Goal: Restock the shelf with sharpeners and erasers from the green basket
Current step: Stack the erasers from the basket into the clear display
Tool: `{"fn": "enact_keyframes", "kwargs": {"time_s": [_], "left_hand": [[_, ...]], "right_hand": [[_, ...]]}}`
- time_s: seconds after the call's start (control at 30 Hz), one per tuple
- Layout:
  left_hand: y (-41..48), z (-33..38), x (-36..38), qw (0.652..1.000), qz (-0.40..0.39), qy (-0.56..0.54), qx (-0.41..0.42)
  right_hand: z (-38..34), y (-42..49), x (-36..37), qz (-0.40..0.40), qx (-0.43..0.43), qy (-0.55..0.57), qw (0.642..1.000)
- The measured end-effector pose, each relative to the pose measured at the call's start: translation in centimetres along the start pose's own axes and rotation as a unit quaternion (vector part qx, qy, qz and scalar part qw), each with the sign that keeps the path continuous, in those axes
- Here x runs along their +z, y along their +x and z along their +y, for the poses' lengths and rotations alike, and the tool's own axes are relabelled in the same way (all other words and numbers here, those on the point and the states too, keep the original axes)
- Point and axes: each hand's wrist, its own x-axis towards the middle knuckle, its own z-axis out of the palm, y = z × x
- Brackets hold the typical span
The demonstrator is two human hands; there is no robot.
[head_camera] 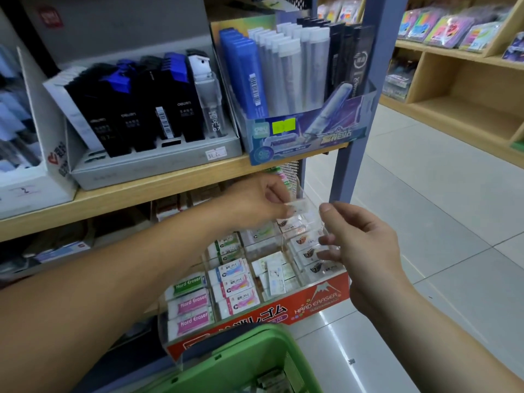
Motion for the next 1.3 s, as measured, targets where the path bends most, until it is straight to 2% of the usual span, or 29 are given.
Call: {"fn": "enact_keyframes", "kwargs": {"time_s": [0.1, 0.3, 0.47, 0.57, 0.63, 0.73, 0.8, 0.93, 1.0, 1.13, 1.2, 1.3], "left_hand": [[1.7, -0.6, 0.2, 0.997, 0.019, 0.077, -0.024], [3.2, 0.5, 1.8, 0.986, 0.03, 0.162, 0.011], [3.1, 1.0, 2.1, 0.941, -0.024, 0.335, 0.042], [2.6, 1.1, 1.8, 0.961, -0.039, 0.27, 0.052], [1.1, 0.7, 0.7, 0.979, 0.001, 0.198, 0.049], [-3.0, -0.9, -1.1, 0.988, 0.05, 0.125, 0.08], [-6.3, -2.2, -2.0, 0.992, 0.045, 0.086, 0.077], [-11.5, -5.1, -2.9, 0.996, 0.045, 0.042, 0.058], [-12.9, -6.2, -2.8, 0.997, 0.052, 0.012, 0.049], [-14.0, -7.4, -2.3, 0.998, 0.049, -0.017, 0.035], [-14.5, -7.7, -2.2, 0.997, 0.05, -0.036, 0.042], [-15.5, -8.2, -2.5, 0.996, 0.042, -0.063, 0.046]], "right_hand": [[-0.3, 0.0, 0.0, 0.015, -0.016, -0.027, 0.999], [-0.6, -0.1, -0.5, -0.001, -0.005, -0.032, 0.999], [-0.5, -0.2, -0.3, -0.019, -0.001, -0.03, 0.999], [-0.5, -0.5, -0.4, -0.05, -0.011, -0.057, 0.997], [-0.1, -0.7, -0.2, -0.095, -0.045, -0.135, 0.985], [0.6, -1.0, 0.6, -0.154, -0.091, -0.282, 0.943], [1.1, -0.8, 1.2, -0.176, -0.111, -0.401, 0.892], [1.8, -1.4, 3.2, -0.171, -0.183, -0.65, 0.717], [2.1, -1.7, 4.2, -0.167, -0.211, -0.696, 0.666], [2.0, -1.6, 5.4, -0.155, -0.207, -0.737, 0.624], [1.9, -1.5, 5.4, -0.174, -0.188, -0.724, 0.64], [1.2, -1.6, 4.8, -0.255, -0.144, -0.672, 0.681]]}}
